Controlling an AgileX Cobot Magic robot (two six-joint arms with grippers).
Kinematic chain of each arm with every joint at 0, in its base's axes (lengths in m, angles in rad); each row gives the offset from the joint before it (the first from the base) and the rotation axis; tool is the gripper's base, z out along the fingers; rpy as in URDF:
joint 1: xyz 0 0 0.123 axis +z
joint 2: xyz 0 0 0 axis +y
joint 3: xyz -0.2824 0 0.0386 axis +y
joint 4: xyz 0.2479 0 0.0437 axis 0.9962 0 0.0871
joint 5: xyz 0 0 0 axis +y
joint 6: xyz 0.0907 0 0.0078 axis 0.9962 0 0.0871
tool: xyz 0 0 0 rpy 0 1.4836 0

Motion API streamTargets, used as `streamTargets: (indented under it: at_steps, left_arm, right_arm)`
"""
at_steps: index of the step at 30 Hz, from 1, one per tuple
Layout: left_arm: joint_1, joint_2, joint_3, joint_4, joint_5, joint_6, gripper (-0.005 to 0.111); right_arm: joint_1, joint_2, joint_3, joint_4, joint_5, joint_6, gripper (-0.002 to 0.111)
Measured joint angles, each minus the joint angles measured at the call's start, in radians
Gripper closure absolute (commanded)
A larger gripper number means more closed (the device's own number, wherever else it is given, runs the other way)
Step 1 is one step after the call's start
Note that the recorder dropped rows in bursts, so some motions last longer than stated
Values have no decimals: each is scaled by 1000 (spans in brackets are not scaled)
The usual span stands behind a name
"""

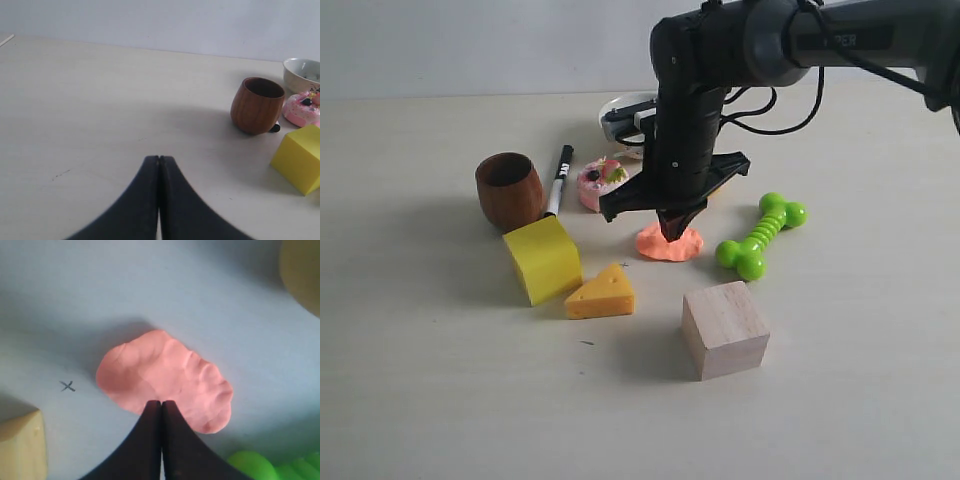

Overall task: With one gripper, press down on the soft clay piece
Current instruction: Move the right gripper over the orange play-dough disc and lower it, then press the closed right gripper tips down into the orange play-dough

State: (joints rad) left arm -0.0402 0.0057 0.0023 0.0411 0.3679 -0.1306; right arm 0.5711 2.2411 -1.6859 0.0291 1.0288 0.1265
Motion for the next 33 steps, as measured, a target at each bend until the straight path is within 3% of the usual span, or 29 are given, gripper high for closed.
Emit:
streamTargets:
  at_steps: [33]
  left_arm:
    - [0,0,0,0,0,0,107]
  right_arm:
    - [0,41,-5,-2,-54,5,108]
